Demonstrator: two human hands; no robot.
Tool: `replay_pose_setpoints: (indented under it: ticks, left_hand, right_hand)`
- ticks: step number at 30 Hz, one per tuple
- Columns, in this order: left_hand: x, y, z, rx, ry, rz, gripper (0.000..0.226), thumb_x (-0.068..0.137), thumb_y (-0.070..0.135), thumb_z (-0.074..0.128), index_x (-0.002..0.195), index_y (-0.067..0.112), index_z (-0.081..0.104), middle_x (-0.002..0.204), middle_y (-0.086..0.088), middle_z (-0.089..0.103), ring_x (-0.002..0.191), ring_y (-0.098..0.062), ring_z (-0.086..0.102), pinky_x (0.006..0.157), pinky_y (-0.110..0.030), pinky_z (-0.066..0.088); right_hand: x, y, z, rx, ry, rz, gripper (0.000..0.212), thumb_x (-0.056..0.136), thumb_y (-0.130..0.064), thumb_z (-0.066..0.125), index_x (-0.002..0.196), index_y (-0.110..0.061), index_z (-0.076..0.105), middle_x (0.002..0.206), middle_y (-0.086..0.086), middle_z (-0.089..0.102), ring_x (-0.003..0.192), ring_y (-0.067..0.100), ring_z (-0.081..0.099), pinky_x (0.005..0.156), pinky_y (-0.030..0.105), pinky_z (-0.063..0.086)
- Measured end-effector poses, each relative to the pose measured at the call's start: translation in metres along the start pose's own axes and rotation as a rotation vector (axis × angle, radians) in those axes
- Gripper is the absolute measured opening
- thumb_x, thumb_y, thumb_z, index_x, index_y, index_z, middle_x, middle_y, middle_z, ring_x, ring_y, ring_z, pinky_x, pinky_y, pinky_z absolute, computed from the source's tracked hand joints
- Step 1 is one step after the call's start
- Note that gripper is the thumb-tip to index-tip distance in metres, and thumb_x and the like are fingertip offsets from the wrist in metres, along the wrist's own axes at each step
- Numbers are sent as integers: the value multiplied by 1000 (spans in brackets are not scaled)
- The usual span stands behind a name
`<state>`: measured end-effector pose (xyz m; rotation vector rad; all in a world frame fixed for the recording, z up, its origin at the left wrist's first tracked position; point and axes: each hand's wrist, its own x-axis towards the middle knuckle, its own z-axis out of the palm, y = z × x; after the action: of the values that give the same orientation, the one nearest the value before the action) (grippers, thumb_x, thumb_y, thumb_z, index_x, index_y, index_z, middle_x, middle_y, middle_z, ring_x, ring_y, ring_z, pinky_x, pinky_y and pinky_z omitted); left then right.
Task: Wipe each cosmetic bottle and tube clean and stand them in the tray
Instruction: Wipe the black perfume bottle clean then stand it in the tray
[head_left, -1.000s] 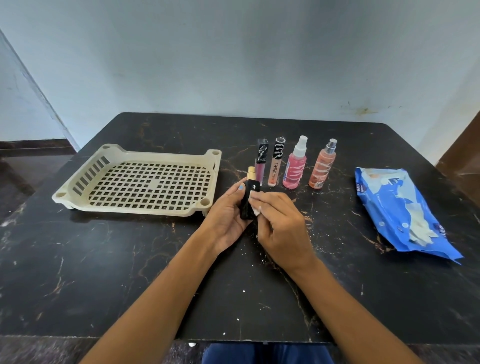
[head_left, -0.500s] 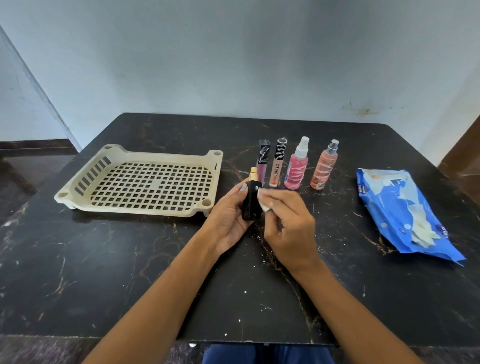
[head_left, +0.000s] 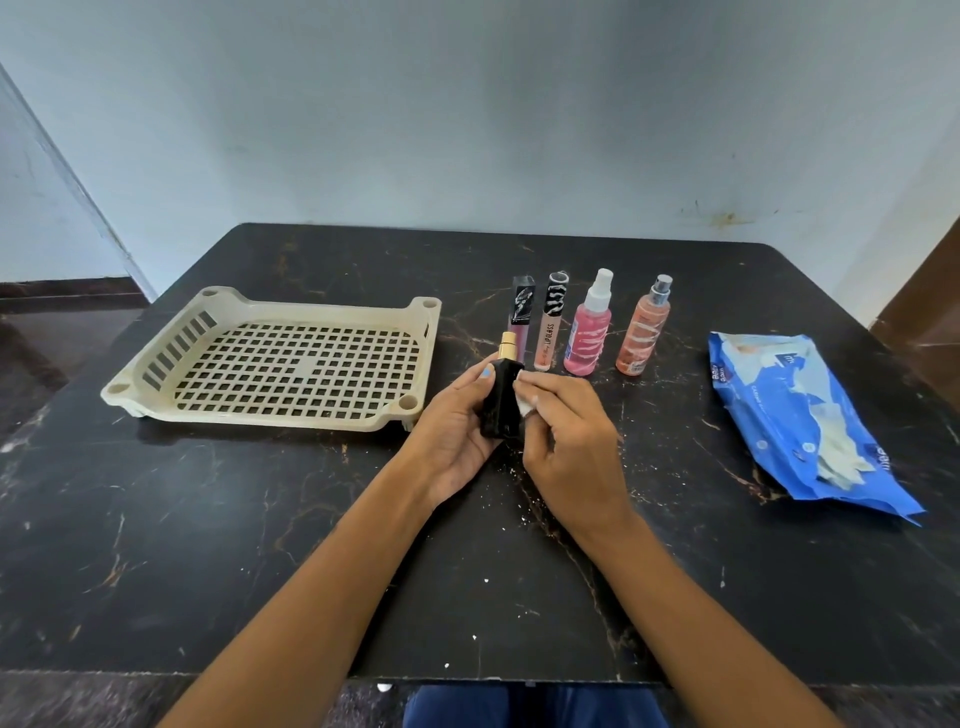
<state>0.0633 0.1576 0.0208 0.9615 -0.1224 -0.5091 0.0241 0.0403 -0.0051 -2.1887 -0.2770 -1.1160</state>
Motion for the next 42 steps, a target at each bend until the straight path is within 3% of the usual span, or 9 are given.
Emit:
replay_pose_setpoints:
  ticks: [4, 9, 14, 19, 25, 30, 35, 39, 42]
  left_hand:
    - [1, 0, -1, -6, 29, -2, 27, 99, 15, 36, 111, 13, 61, 90, -8, 67, 77, -11, 63, 74, -24, 53]
    - [1, -1, 0, -4, 25, 6, 29, 100, 15, 35, 108, 14, 63, 92, -5, 71, 79, -10, 67, 74, -23, 54]
    - [3, -1, -2, -45, 66, -25, 29, 100, 16, 34, 110, 13, 61, 92, -11, 66, 80, -13, 65, 71, -23, 55]
    - [1, 0, 0, -19, 44, -12, 30, 100, 15, 33, 110, 13, 62, 88, -4, 72, 76, -9, 68, 70, -23, 56]
    - [0, 1, 0, -16, 81, -27, 29, 101, 16, 33, 110, 13, 60, 92, -11, 66, 79, -14, 63, 73, -25, 53]
    - [0, 1, 1, -36, 55, -9, 30, 101, 14, 32, 105, 12, 62, 81, -4, 73, 71, -9, 68, 65, -22, 56]
    - [1, 1, -1, -66, 72, -36, 30, 101, 15, 33, 116, 9, 58, 89, -10, 70, 76, -13, 68, 70, -23, 57]
    - [0, 1, -1, -69, 73, -23, 29, 101, 14, 32, 112, 10, 59, 84, -7, 71, 74, -11, 67, 68, -22, 56]
    - [-1, 2, 0, -67, 76, -41, 32, 101, 15, 32, 120, 9, 56, 92, -12, 67, 80, -15, 63, 71, -24, 54]
  right_hand:
    - [-4, -1, -3, 43, 22, -66, 23, 83, 0, 52, 87, 4, 74, 91, 11, 71, 88, 20, 65, 84, 22, 52]
    - [-2, -1, 0, 12, -27, -26, 29, 84, 1, 50, 103, 6, 72, 106, 14, 69, 101, 23, 62, 96, 24, 48]
    - [-5, -4, 0, 63, -11, -109, 22, 81, 1, 53, 87, 4, 74, 92, 11, 72, 88, 23, 66, 83, 28, 54]
    - [-4, -3, 2, 7, -39, -16, 34, 83, -4, 48, 105, 5, 71, 108, 13, 69, 103, 23, 62, 97, 22, 47]
    - [-4, -2, -1, 54, 21, -56, 21, 78, 5, 56, 86, 3, 75, 90, 11, 72, 87, 21, 67, 85, 21, 52]
    - [-3, -4, 1, 14, -82, -24, 39, 81, -2, 44, 109, 5, 70, 112, 13, 69, 107, 21, 61, 100, 23, 46]
    - [-4, -3, 0, 47, -20, -50, 29, 83, -4, 51, 97, 3, 75, 102, 11, 72, 96, 22, 66, 90, 27, 52]
    - [-4, -5, 1, 28, -103, -73, 37, 81, -1, 46, 107, 5, 71, 112, 12, 69, 105, 23, 63, 96, 27, 49]
    - [-5, -4, 0, 51, -61, -109, 23, 78, 8, 57, 93, 4, 75, 100, 11, 72, 93, 23, 67, 87, 28, 54]
